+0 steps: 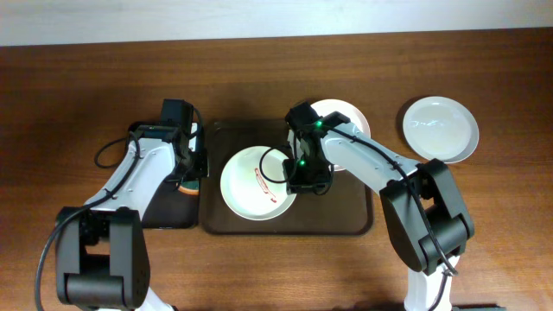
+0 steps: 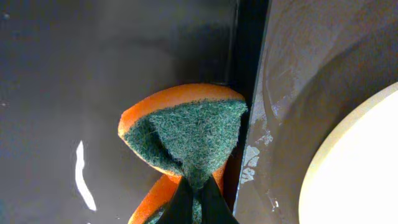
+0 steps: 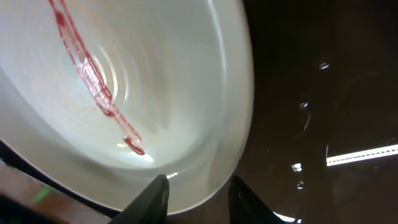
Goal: Clean dirty plates on tray and stack at the side
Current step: 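Grasp the rim of the left plate with the right gripper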
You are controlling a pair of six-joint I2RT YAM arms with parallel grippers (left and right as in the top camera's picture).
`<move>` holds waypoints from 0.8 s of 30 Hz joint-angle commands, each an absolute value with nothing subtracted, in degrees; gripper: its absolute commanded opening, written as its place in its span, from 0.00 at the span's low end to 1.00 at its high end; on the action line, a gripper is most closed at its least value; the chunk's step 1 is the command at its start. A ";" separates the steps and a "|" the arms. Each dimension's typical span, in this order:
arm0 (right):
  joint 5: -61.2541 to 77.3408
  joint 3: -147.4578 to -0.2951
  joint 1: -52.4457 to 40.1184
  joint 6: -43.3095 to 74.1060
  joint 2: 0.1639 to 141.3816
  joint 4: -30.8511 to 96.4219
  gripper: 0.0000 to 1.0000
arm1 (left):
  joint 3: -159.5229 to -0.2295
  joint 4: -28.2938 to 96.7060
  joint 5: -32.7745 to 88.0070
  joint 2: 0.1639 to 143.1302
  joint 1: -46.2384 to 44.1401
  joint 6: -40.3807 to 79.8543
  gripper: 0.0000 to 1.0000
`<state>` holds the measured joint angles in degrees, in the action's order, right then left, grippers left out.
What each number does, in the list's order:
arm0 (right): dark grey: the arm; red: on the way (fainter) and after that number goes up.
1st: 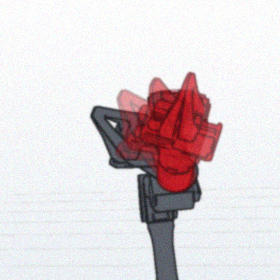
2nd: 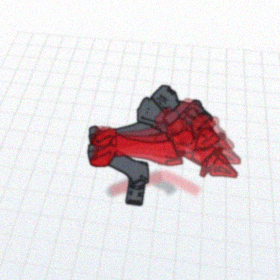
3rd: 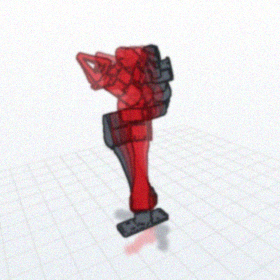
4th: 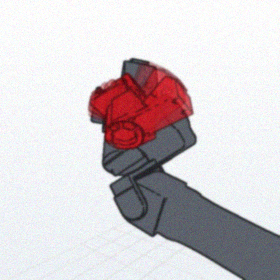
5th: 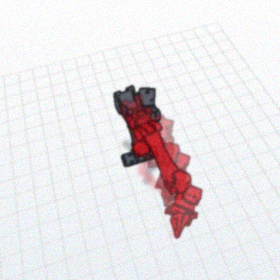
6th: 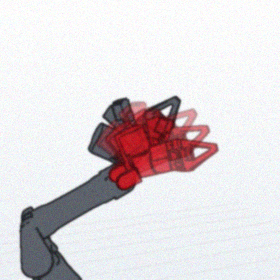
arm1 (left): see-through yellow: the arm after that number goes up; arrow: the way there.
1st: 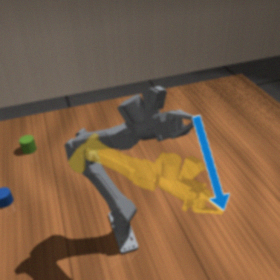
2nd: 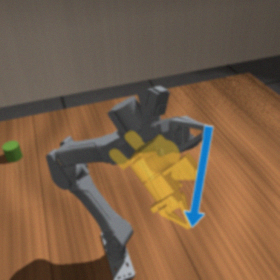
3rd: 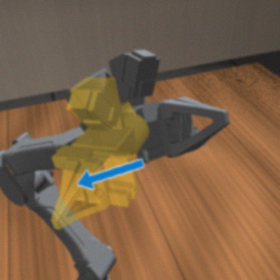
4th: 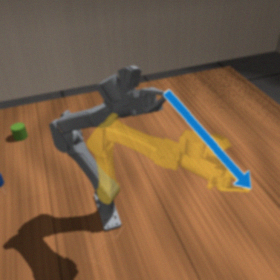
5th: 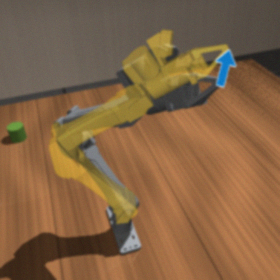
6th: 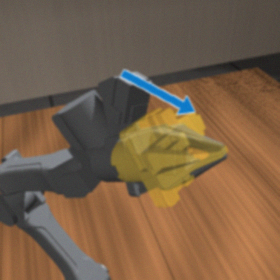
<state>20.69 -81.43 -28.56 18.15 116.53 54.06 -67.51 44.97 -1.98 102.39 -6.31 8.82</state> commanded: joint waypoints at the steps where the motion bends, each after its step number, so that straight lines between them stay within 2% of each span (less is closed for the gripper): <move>1: 22.44 -82.65 -28.88 15.73 114.15 57.93 0.33 | -69.06 44.88 -1.08 100.73 -6.33 9.54 0.00; 6: 9.69 -90.24 -28.86 9.15 113.78 62.39 0.33 | -69.06 44.84 -1.08 100.73 -6.33 9.54 0.00; 9: 7.86 -95.39 -28.86 -8.36 113.78 58.96 0.38 | -69.06 44.86 -1.08 100.73 -6.33 9.54 0.00; 11: 7.88 -95.35 -28.86 -15.05 113.89 55.05 0.42 | -69.06 44.97 -1.08 100.73 -6.33 9.56 0.00; 16: 8.58 -92.86 -28.93 -16.29 115.07 48.03 0.42 | -69.06 45.25 -1.08 100.73 -6.33 9.56 0.00; 24: 12.60 -92.29 -29.32 -16.27 120.79 46.30 0.43 | -69.06 45.30 -1.08 100.73 -6.33 9.54 0.00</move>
<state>10.63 -93.08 -28.56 -15.55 118.58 46.61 -67.51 45.19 -1.98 102.37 -6.31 8.82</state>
